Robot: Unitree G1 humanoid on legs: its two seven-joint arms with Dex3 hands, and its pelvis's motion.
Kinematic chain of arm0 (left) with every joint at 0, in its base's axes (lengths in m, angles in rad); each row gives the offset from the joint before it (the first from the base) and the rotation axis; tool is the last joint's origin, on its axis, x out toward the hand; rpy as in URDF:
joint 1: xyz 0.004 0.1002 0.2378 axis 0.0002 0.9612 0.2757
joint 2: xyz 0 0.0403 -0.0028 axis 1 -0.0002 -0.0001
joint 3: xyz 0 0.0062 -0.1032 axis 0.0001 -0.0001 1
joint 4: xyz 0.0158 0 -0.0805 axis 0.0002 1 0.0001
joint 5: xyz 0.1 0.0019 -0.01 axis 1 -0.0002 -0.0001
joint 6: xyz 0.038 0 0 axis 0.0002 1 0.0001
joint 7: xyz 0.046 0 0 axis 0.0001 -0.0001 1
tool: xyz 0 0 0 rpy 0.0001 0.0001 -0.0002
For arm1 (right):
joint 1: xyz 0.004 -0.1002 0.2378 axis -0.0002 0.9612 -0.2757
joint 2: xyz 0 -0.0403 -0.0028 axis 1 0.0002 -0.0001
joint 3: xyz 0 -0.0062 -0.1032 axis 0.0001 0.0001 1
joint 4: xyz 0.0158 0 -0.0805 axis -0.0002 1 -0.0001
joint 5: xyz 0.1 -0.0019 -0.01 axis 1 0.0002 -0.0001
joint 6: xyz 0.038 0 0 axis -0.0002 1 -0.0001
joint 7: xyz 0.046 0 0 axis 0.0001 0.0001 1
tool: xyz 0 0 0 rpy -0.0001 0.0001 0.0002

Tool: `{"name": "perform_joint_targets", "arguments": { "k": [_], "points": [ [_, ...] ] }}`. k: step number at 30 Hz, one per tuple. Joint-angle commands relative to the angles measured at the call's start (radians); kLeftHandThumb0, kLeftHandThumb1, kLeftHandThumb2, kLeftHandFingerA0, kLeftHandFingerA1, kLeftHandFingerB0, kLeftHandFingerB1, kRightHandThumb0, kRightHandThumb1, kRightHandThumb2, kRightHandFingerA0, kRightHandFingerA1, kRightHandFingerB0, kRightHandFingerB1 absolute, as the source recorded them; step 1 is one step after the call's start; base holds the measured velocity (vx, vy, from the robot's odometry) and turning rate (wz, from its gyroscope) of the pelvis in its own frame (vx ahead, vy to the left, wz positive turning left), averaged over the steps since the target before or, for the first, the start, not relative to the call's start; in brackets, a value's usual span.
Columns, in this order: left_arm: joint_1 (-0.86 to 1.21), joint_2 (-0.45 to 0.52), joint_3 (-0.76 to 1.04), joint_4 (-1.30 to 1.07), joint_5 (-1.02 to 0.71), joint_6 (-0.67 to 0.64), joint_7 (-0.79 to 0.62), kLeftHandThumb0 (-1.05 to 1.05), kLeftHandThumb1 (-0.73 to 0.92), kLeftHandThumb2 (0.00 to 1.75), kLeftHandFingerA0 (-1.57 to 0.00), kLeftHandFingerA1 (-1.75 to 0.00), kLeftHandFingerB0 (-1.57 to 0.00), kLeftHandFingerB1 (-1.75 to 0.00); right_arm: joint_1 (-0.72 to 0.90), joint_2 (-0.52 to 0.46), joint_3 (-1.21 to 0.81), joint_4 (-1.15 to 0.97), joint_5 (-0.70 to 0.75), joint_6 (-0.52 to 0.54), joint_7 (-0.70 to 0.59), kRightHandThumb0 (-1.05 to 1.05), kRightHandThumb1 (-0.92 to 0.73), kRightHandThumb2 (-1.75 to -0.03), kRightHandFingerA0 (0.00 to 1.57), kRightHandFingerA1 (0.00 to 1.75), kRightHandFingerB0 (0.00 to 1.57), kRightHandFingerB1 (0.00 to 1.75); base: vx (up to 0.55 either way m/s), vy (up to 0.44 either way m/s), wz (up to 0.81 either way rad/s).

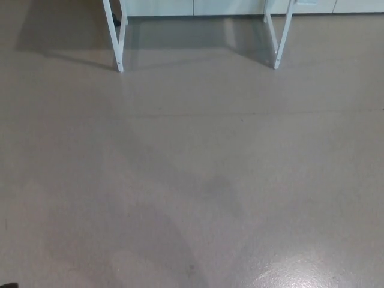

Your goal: The robot walk towards a table in front and pick up a black pencil case on the left hand side and put the pencil case into a small container on the right hand side

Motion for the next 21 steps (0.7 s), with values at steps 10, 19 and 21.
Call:
{"name": "perform_joint_targets", "arguments": {
  "k": [10,19,21],
  "points": [
    [-0.019,0.029,-0.024,0.041,0.014,-0.093,-0.011,-0.16,0.49,0.55,-0.45,-0.43,-0.35,-0.36,0.000,-0.022,-0.028,0.041,0.026,-0.087,-0.017,-0.43,-0.47,-0.73,0.47,0.50,0.35,0.46,0.00,0.000,0.00],
    [-0.030,0.032,-0.024,0.041,0.003,-0.091,-0.023,-0.14,0.48,0.54,-0.46,-0.43,-0.34,-0.35,0.001,-0.017,-0.033,0.044,0.028,-0.080,-0.021,-0.43,-0.47,-0.73,0.47,0.49,0.36,0.46,0.00,0.000,0.00],
    [-0.044,0.038,-0.035,0.044,0.014,-0.088,-0.023,-0.14,0.49,0.54,-0.46,-0.42,-0.35,-0.35,0.013,-0.009,-0.038,0.047,0.033,-0.094,-0.025,-0.43,-0.47,-0.73,0.47,0.50,0.36,0.46,0.00,0.000,0.00]
  ]
}}
